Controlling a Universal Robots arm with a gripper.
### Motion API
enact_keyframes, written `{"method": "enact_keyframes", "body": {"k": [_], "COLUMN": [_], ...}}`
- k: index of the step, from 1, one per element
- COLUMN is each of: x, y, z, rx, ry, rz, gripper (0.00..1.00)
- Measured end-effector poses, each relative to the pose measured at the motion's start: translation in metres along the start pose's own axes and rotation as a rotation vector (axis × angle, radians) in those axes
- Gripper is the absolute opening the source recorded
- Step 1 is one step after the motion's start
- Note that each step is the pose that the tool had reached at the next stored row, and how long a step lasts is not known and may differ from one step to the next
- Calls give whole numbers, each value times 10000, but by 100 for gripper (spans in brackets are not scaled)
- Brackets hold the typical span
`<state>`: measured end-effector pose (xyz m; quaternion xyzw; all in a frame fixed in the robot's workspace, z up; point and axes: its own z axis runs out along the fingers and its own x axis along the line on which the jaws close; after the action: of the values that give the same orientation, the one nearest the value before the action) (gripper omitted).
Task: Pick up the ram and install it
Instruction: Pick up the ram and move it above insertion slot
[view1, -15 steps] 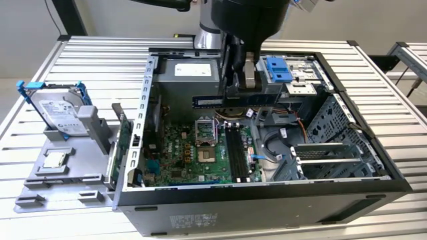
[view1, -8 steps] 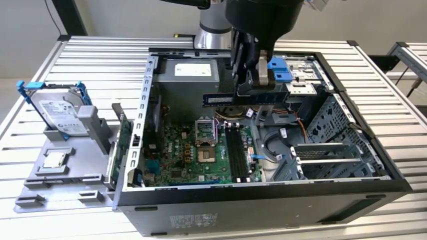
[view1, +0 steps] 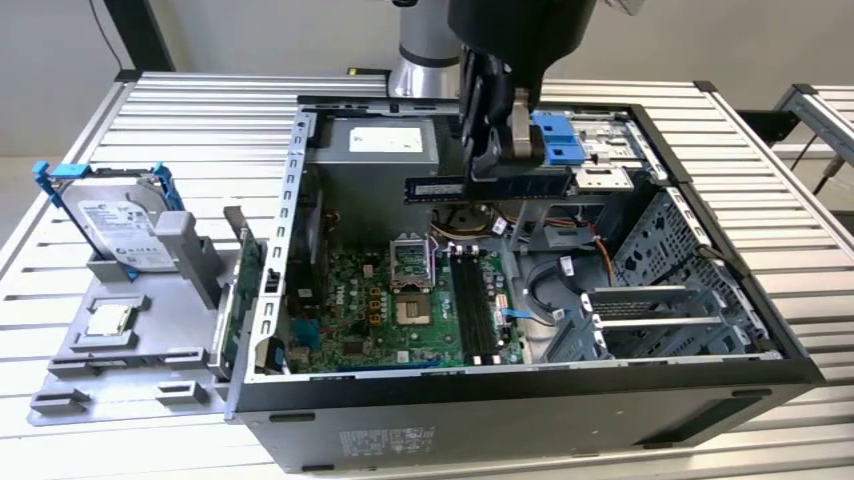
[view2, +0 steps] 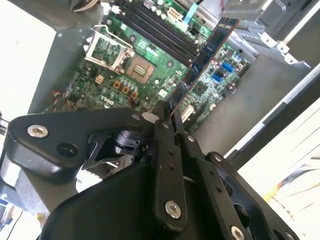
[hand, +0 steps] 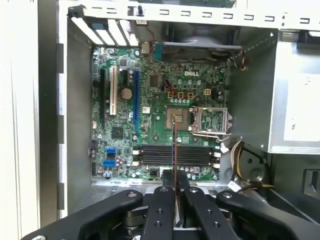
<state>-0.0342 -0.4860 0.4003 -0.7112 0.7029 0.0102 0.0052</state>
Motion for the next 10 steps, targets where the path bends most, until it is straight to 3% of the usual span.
{"method": "enact_keyframes", "body": {"k": [10], "x": [-391], "y": [-5], "z": [9], "rx": [0], "ry": [0], "rz": [0], "gripper": [0]}}
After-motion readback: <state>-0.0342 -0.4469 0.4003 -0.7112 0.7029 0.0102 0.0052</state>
